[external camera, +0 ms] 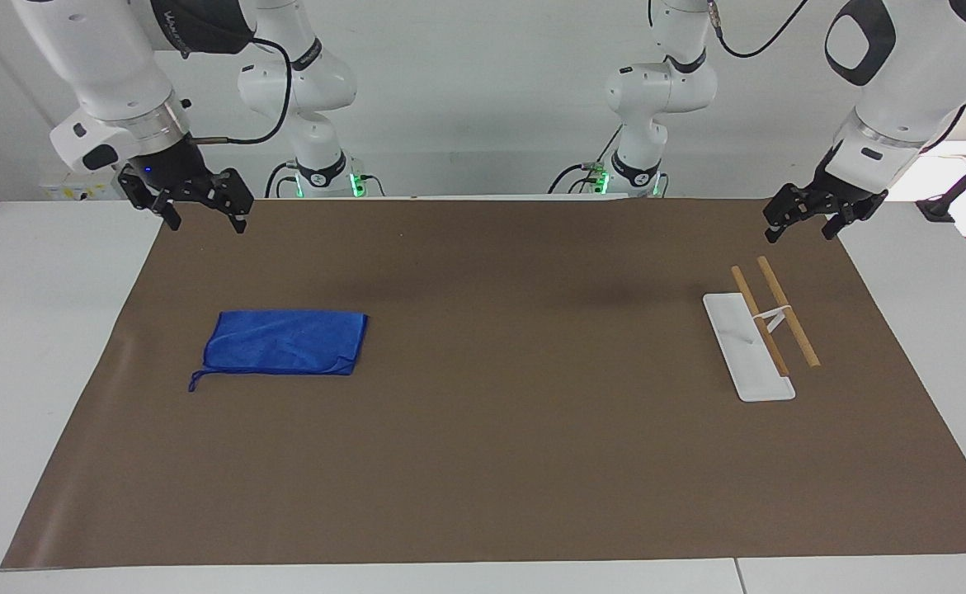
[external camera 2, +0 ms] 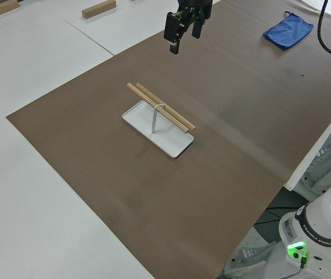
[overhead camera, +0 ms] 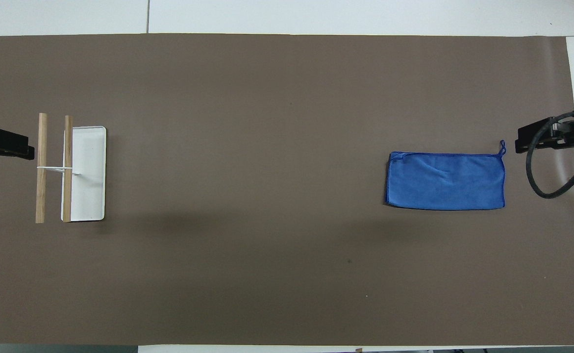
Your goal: Right arm passes towel to left arm to hang
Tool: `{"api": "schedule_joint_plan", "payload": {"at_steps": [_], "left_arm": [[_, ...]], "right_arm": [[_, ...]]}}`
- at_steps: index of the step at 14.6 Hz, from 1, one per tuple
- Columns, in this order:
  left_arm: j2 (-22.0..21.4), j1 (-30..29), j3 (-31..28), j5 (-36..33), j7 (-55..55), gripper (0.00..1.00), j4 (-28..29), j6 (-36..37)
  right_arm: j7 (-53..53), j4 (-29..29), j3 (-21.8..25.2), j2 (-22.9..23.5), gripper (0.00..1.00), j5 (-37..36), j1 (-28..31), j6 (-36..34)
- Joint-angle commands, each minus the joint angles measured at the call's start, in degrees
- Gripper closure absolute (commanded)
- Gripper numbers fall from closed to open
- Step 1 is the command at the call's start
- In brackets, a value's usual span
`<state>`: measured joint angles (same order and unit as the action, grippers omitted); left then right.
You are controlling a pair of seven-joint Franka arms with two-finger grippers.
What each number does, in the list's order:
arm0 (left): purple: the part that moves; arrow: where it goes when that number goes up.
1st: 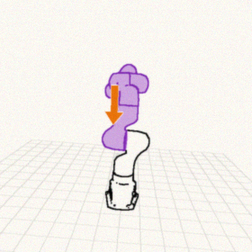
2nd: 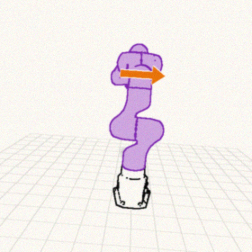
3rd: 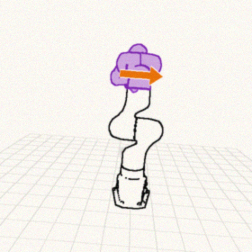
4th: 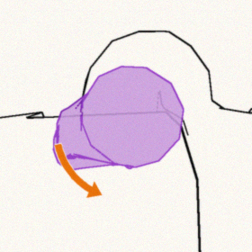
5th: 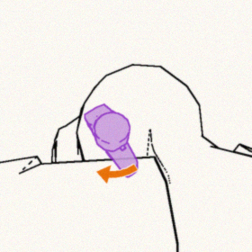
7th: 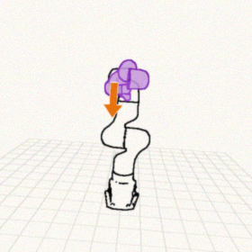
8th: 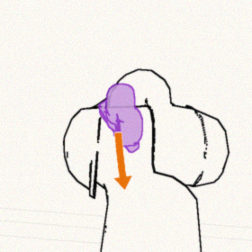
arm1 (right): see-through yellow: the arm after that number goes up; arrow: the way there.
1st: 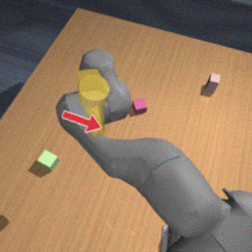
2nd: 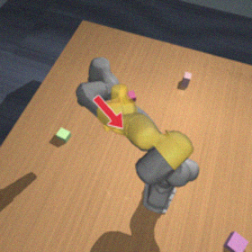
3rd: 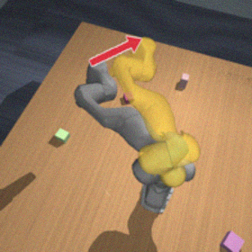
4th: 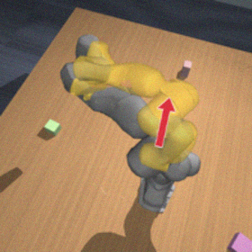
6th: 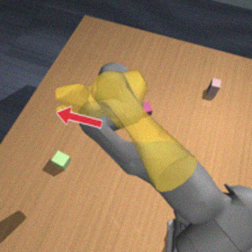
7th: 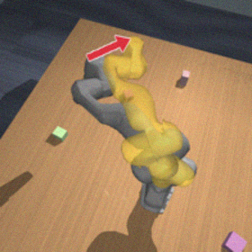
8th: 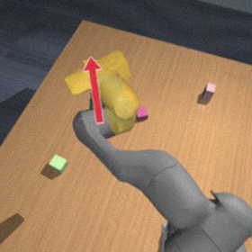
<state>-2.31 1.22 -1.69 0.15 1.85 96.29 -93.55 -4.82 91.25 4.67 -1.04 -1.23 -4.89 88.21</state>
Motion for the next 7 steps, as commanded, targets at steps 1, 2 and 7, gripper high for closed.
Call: {"api": "schedule_joint_plan", "payload": {"at_steps": [1, 2, 7], "left_arm": [[-1.47, 0.28, -0.25, -0.94, 0.17, 0.0, 1.53, -0.05], [-1.47, 0.28, -0.25, -0.85, 0.17, 0.0, 1.53, -0.05], [-1.47, 0.28, -0.25, -0.94, 0.17, 0.0, 1.53, -0.05]], "right_arm": [[0.86, 3.91, 0.08, -2.12, 0.0, 0.79, 0.49, 1.7], [0.78, 5.06, 0.08, -2.48, 0.0, 0.79, 0.41, 3.8], [5.33, 19.98, 0.16, -6.52, 0.0, 0.7, 1.55, 19.95]]}}
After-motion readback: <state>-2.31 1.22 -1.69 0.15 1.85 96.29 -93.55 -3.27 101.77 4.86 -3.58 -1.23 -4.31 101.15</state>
